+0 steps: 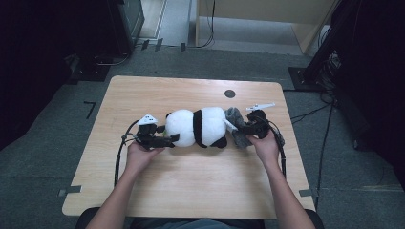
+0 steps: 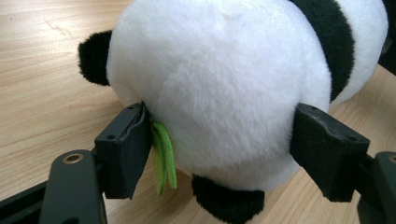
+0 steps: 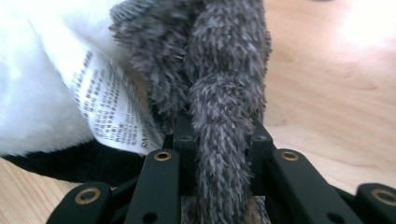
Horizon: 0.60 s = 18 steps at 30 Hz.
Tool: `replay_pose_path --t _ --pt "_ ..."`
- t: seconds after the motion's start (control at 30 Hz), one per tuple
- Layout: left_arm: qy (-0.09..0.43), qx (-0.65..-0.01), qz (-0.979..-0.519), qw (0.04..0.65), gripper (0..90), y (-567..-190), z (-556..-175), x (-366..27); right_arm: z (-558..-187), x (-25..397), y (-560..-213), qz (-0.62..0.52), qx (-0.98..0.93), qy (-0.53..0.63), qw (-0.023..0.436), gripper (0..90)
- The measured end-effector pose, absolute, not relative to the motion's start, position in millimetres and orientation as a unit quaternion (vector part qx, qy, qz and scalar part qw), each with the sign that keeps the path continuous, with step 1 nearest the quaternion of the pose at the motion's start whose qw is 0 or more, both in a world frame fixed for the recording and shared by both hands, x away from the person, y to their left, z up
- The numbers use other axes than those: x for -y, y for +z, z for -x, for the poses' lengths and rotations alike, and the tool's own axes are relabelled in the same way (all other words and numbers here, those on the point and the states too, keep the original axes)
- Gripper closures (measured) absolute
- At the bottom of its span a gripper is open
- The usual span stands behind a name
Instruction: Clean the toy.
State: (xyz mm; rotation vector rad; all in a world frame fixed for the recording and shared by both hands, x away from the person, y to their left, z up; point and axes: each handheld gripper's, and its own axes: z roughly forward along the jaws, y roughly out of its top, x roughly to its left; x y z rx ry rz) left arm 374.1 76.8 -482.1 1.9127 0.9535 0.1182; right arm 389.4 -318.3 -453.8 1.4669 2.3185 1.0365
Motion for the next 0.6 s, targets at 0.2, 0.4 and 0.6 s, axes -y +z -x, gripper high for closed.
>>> replay_pose_path --t 0.2,0.4,0.6 --pt "0.056 -0.388 -0.786 0.478 23.5 -481 -373 -76 -385 331 -430 -0.501 -0.768 0.381 0.121 73.7" --pt "0.059 -0.388 -0.787 0.477 23.4 -480 -372 -75 -384 334 -409 -0.496 -0.755 0.406 0.14 73.4" --pt "0.061 -0.388 -0.786 0.477 23.3 -480 -372 -75 -382 311 -403 -0.466 -0.769 0.416 0.136 73.0"
